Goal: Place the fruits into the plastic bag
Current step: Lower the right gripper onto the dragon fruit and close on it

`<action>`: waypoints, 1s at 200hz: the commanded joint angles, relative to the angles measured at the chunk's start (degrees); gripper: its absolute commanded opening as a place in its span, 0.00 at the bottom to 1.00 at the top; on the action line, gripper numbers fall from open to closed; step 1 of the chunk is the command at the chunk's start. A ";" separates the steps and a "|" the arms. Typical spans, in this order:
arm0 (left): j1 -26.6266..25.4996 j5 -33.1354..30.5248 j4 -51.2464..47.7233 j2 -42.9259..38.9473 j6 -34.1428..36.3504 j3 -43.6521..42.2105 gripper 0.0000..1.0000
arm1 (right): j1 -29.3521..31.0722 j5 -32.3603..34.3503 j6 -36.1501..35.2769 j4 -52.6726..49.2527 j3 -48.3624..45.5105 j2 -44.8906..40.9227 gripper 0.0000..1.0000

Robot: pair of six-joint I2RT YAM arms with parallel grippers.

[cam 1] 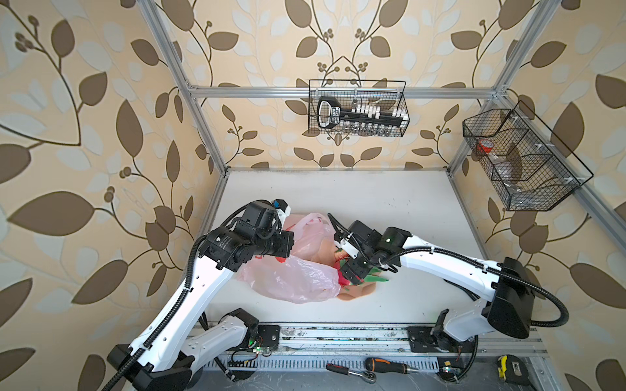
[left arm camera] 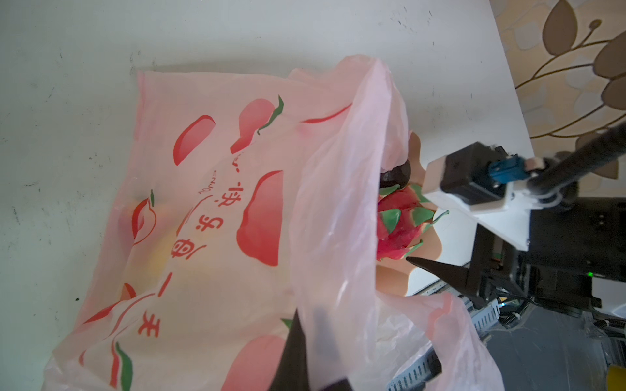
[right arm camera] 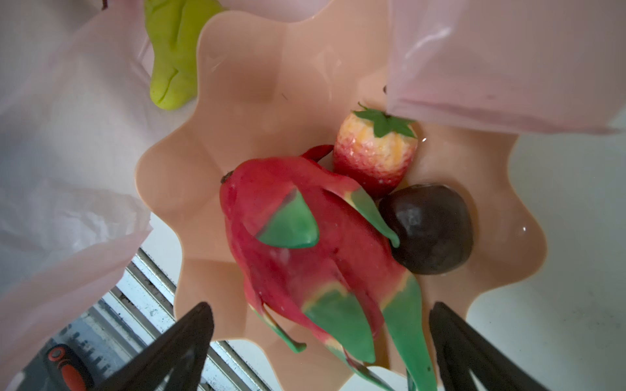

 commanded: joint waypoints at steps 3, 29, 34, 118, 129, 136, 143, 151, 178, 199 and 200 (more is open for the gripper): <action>0.60 0.82 -0.61 -0.88 1.43 1.25 0.00 | 1.14 1.14 -4.42 -0.54 2.37 2.79 1.00; 0.60 0.83 -0.61 -0.88 1.30 1.34 0.00 | 1.77 2.01 -4.97 0.08 2.63 5.30 1.00; 0.60 0.82 -0.61 -0.82 1.33 1.35 0.00 | 1.93 2.58 -4.99 0.08 2.70 5.84 1.00; 0.60 0.61 -1.22 -0.79 1.35 2.03 0.00 | 3.41 4.90 -5.15 4.40 -0.22 9.12 0.98; 0.59 0.68 -1.22 -0.72 1.27 2.04 0.00 | 3.81 5.23 -5.04 5.12 -0.65 9.10 0.96; 0.60 0.76 -1.22 -0.71 1.28 2.05 0.00 | 3.95 5.23 -4.93 5.56 -1.19 9.12 0.95; 0.60 0.75 -1.21 -0.70 1.23 2.05 0.00 | 4.00 5.08 -4.77 5.86 -1.49 9.17 0.94; 0.60 0.76 -1.17 -0.70 1.25 2.08 0.00 | 4.12 4.74 -4.67 6.09 -1.87 9.27 0.93; 0.57 0.92 -1.12 -0.61 1.27 2.05 0.00 | 4.36 4.35 -4.61 6.46 -2.98 9.44 0.92; 0.60 0.93 -1.13 -0.60 1.26 2.27 0.00 | 4.40 4.14 -4.35 6.56 -3.73 8.60 0.96; 0.60 0.94 -1.13 -0.61 1.27 2.25 0.00 | 4.40 4.07 -4.36 6.57 -3.75 8.53 0.96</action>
